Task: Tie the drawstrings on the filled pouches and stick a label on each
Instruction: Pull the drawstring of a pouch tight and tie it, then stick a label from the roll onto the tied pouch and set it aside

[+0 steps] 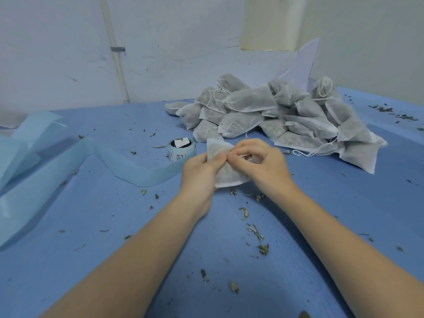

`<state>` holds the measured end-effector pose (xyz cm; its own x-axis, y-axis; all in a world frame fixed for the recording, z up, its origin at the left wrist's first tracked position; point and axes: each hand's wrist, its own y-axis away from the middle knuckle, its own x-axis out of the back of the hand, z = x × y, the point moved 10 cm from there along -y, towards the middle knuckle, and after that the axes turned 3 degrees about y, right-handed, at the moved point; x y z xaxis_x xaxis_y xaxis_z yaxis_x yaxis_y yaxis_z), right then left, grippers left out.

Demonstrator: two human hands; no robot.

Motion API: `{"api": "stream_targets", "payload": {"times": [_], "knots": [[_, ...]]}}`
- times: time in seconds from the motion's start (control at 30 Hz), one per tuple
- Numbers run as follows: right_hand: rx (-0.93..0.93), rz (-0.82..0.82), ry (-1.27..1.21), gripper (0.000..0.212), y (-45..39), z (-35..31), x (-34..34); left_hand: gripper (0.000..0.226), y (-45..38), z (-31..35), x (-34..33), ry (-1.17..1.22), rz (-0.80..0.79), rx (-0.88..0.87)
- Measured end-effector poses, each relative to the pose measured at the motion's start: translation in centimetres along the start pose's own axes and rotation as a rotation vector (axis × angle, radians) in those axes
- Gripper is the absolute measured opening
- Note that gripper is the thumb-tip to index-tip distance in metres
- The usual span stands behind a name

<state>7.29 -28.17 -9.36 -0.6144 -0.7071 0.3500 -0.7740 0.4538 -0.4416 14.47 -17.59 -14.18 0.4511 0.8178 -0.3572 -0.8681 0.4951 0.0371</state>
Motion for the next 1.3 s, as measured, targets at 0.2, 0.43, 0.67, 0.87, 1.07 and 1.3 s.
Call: {"api": "stream_targets", "payload": {"times": [0.2, 0.43, 0.67, 0.87, 1.07, 1.3], "knots": [[-0.229, 0.003, -0.328, 0.015, -1.7, 1.5, -1.0, 0.013, -0.3, 3.2, 2.3, -0.132, 0.185, -0.222], [-0.223, -0.224, 0.090, 0.043, -3.6, 3.4, -5.7, 0.015, -1.2, 7.4, 7.5, -0.005, 0.418, -0.288], [-0.080, -0.384, 0.226, 0.081, -5.6, 2.0, -10.6, 0.019, -1.9, 9.2, 10.3, 0.145, 0.462, -0.273], [-0.137, -0.379, 0.231, 0.076, -6.4, 2.6, -11.9, 0.016, -2.4, 9.0, 10.2, -0.001, 0.467, -0.292], [-0.100, -0.244, 0.203, 0.058, -6.0, 1.3, -12.4, 0.012, -2.6, 9.0, 9.0, -0.293, 0.446, -0.344], [-0.168, -0.403, -0.018, 0.040, -4.7, 1.7, -10.9, 0.014, -3.1, 7.8, 9.1, -0.360, 0.418, -0.233]]}}
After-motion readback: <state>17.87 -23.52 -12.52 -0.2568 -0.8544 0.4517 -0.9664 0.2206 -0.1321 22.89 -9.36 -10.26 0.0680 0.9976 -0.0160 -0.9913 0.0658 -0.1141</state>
